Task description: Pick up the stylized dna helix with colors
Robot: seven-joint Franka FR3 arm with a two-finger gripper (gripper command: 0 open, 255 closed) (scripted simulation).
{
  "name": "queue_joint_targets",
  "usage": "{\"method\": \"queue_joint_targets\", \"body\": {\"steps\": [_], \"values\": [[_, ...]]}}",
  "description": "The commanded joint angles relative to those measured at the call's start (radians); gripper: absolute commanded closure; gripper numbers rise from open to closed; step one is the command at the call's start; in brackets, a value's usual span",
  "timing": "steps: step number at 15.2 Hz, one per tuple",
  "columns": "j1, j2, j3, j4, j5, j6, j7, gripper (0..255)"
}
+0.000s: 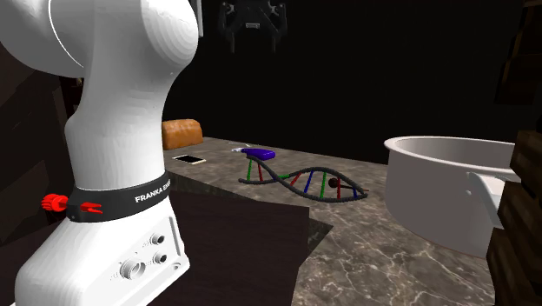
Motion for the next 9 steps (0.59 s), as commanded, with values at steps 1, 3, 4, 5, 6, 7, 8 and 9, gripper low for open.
{"method": "queue_joint_targets", "body": {"steps": [1, 3, 4, 5, 6, 7, 8, 9], "values": [[0.000, 0.022, -0.052, -0.031, -0.027, 0.054, -0.073, 0], [0.003, 0.062, -0.107, -0.048, -0.052, 0.112, -0.144, 0], [0.005, 0.086, -0.135, -0.054, -0.063, 0.142, -0.180, 0], [0.009, 0.112, -0.163, -0.058, -0.073, 0.172, -0.216, 0], [0.013, 0.141, -0.191, -0.061, -0.082, 0.203, -0.252, 0], [0.019, 0.172, -0.220, -0.062, -0.089, 0.234, -0.289, 0], [0.026, 0.205, -0.249, -0.061, -0.093, 0.266, -0.327, 0], [0.035, 0.240, -0.278, -0.058, -0.096, 0.298, -0.365, 0]]}}
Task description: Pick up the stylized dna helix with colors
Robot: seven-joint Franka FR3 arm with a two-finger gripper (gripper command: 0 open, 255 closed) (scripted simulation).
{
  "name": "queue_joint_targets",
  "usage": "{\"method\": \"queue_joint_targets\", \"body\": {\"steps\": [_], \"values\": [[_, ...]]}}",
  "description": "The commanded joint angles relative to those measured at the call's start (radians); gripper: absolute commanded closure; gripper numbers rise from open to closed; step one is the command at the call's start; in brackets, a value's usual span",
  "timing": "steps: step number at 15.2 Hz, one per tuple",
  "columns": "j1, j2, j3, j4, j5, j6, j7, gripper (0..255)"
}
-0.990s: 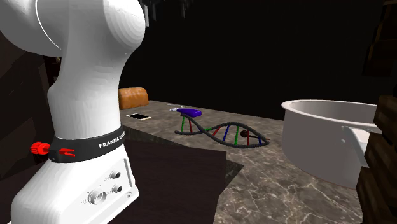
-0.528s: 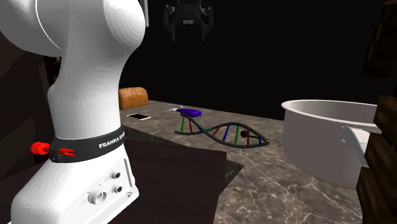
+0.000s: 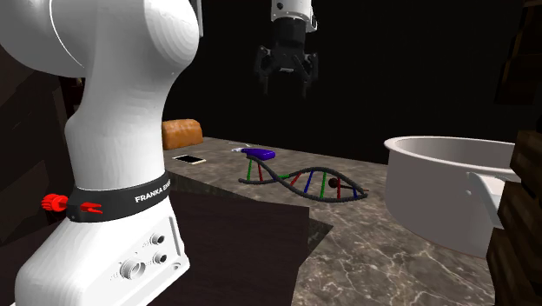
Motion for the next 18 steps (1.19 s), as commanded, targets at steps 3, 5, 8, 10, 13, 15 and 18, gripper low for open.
{"method": "queue_joint_targets", "body": {"steps": [3, 5, 8, 10, 13, 15, 18], "values": [[0.045, 0.151, -0.114, 0.022, 0.010, 0.124, -0.161, 0], [0.076, 0.241, -0.174, 0.042, 0.038, 0.187, -0.253, 0], [0.133, 0.397, -0.260, 0.083, 0.126, 0.276, -0.417, 0], [0.167, 0.517, -0.304, 0.118, 0.226, 0.326, -0.550, 0], [0.172, 0.713, -0.312, 0.186, 0.423, 0.373, -0.775, 0], [0.127, 0.833, -0.267, 0.241, 0.540, 0.385, -0.908, 0], [0.079, 0.909, -0.217, 0.277, 0.605, 0.400, -0.982, 0]]}}
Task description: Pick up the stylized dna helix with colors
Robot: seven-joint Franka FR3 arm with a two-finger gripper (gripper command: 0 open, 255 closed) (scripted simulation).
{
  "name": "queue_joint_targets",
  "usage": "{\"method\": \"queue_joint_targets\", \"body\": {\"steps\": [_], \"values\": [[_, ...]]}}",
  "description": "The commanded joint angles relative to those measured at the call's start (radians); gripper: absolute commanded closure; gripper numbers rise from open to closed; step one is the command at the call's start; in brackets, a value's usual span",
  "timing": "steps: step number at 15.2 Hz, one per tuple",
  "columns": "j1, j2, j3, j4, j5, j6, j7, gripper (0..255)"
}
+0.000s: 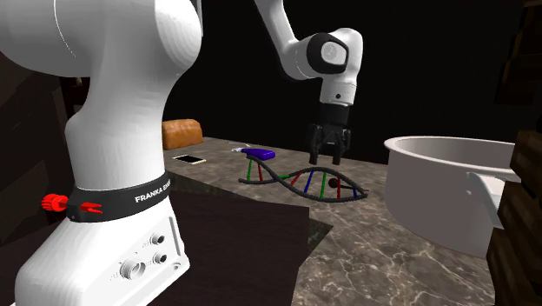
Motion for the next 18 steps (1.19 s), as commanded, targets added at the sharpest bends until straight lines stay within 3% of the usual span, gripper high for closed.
{"method": "queue_joint_targets", "body": {"steps": [1, 6, 8, 9, 18], "values": [[-0.021, 0.040, 0.024, 0.010, 0.040, 0.018, -0.036, 0], [-0.061, 0.117, 0.078, 0.018, 0.117, 0.069, -0.088, 0], [-0.062, 0.117, 0.079, 0.018, 0.117, 0.069, -0.088, 0], [-0.061, 0.116, 0.078, 0.018, 0.116, 0.069, -0.087, 255], [-0.062, 0.117, 0.079, 0.018, 0.116, 0.069, -0.088, 255]]}}
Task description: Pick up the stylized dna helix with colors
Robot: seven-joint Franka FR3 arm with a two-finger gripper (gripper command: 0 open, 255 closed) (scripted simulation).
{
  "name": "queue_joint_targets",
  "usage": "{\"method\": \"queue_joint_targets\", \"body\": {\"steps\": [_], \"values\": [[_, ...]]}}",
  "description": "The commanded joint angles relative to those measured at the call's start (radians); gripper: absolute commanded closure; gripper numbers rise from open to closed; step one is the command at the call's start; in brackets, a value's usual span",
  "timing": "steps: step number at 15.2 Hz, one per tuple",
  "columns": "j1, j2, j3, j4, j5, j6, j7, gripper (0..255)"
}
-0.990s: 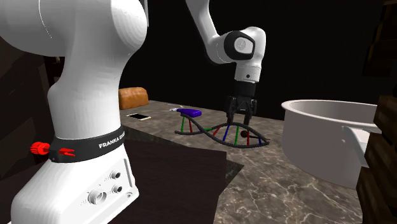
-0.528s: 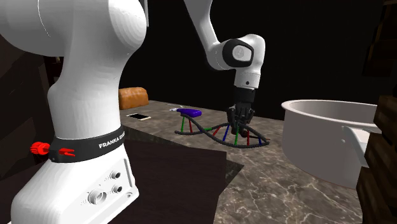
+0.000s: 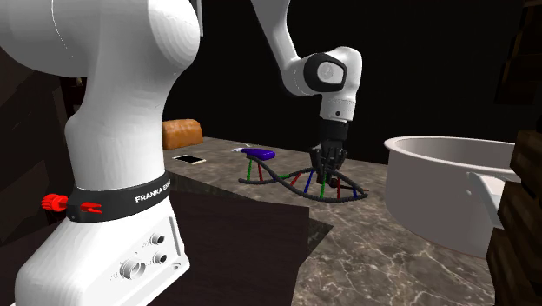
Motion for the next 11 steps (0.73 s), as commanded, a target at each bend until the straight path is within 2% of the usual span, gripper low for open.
{"method": "queue_joint_targets", "body": {"steps": [1, 11], "values": [[0.007, -0.013, -0.010, -0.003, -0.013, -0.008, 0.008, 255], [0.076, -0.152, -0.100, -0.009, -0.154, -0.104, 0.105, 255]]}}
